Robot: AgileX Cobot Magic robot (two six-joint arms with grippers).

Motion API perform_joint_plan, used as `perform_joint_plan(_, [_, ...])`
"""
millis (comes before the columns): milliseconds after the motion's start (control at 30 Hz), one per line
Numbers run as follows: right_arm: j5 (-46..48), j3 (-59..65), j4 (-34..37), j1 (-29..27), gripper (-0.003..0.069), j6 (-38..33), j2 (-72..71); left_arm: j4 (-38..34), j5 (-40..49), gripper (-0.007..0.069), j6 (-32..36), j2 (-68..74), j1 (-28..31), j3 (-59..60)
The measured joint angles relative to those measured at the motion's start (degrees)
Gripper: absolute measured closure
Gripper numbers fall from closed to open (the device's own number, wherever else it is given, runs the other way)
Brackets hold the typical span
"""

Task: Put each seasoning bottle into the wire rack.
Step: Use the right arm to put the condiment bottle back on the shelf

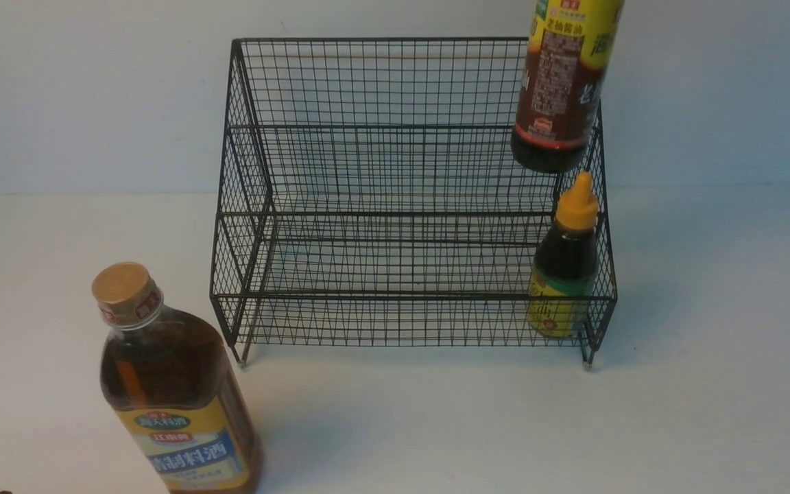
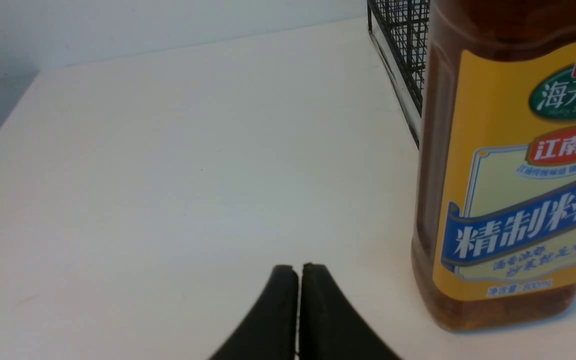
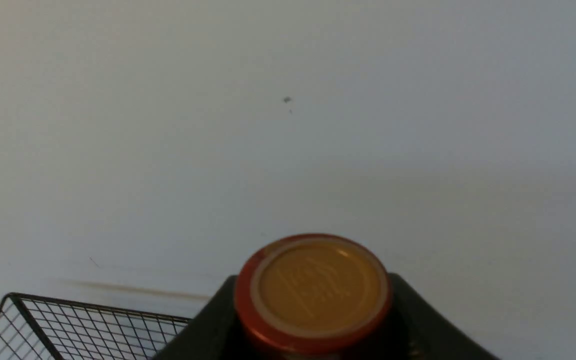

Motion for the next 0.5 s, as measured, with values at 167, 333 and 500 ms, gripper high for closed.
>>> perform_joint_plan(167, [2.3, 0.1, 2.4, -0.8, 0.0367, -0.2, 2.1, 0.0, 0.0, 0.0633, 0.0, 0.0, 0.0, 0.0])
perform_joint_plan(333, [5.8, 0.1, 3.4, -0.8, 0.0367, -2.8, 2.7, 0.0, 0.0, 0.0633, 0.0, 0.0, 0.0, 0.0])
perform_joint_plan(500, [10.6, 0.1, 4.8, -0.9, 0.0367, -5.6, 2.8, 0.0, 0.0, 0.0633, 0.0, 0.0, 0.0, 0.0])
